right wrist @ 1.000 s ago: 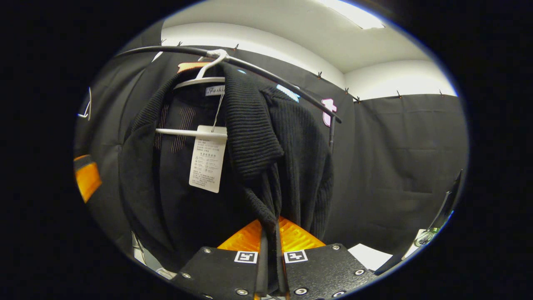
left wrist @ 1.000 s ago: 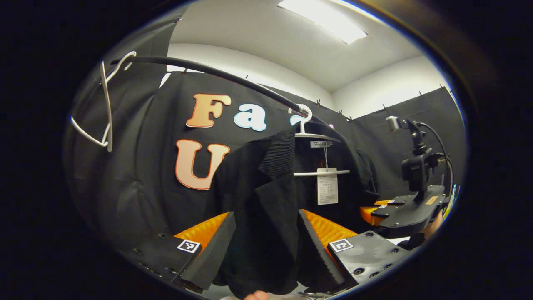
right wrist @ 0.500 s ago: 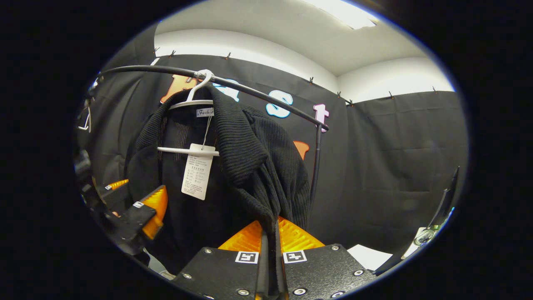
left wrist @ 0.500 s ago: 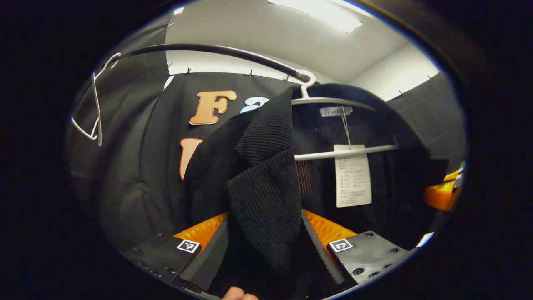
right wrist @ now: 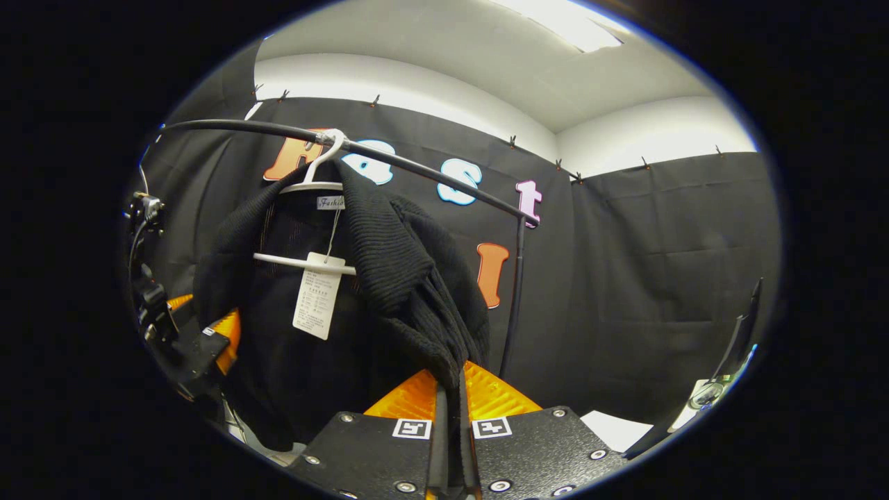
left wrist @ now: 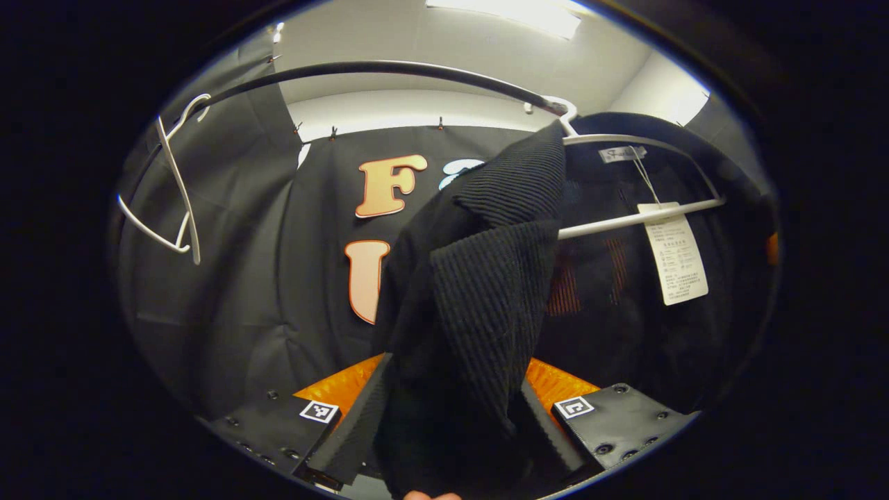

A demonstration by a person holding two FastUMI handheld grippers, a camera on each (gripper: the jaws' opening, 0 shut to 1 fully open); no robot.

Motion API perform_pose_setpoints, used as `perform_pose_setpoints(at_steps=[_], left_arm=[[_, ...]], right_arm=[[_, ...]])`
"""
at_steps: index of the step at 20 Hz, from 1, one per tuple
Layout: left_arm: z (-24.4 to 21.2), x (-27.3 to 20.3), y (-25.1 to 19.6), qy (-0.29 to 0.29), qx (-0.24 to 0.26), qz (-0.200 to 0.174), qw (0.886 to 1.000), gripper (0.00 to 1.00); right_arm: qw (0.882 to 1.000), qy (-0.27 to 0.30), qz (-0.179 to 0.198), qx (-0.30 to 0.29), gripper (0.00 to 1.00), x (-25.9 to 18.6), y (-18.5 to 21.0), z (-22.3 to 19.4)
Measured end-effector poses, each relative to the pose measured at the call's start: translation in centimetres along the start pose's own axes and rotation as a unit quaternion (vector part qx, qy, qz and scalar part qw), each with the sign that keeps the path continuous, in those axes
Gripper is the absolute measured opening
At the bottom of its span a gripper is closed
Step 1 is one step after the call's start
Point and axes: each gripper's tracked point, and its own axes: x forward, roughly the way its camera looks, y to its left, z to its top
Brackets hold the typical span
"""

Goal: Grasp the clothes on the hanger with both hands and then place them into the laundry hamper below.

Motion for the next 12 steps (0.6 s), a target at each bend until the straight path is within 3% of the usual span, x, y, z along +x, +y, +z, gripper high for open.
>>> perform_pose_setpoints(at_steps=[3, 8, 9, 12], left_arm=[[1.1, 0.1, 2.2, -0.008, 0.003, -0.012, 1.000, 0.96], [3.1, -0.7, 1.1, -0.012, -0.054, -0.096, 0.994, 0.34], [3.3, -1.0, 1.0, -0.012, -0.061, -0.109, 0.992, 0.16], [4.7, -1.6, 1.1, -0.019, -0.063, -0.130, 0.989, 0.18]], right_arm=[[1.000, -0.016, -0.006, -0.001, 0.07, -0.5, -0.5, 1.0], [0.999, -0.037, -0.004, 0.010, 0.08, -1.6, -0.7, 2.8], [0.999, -0.040, 0.005, 0.012, 0.08, -1.9, -0.4, 3.1], [0.999, -0.042, 0.018, 0.013, 0.07, -2.7, -0.4, 3.8]])
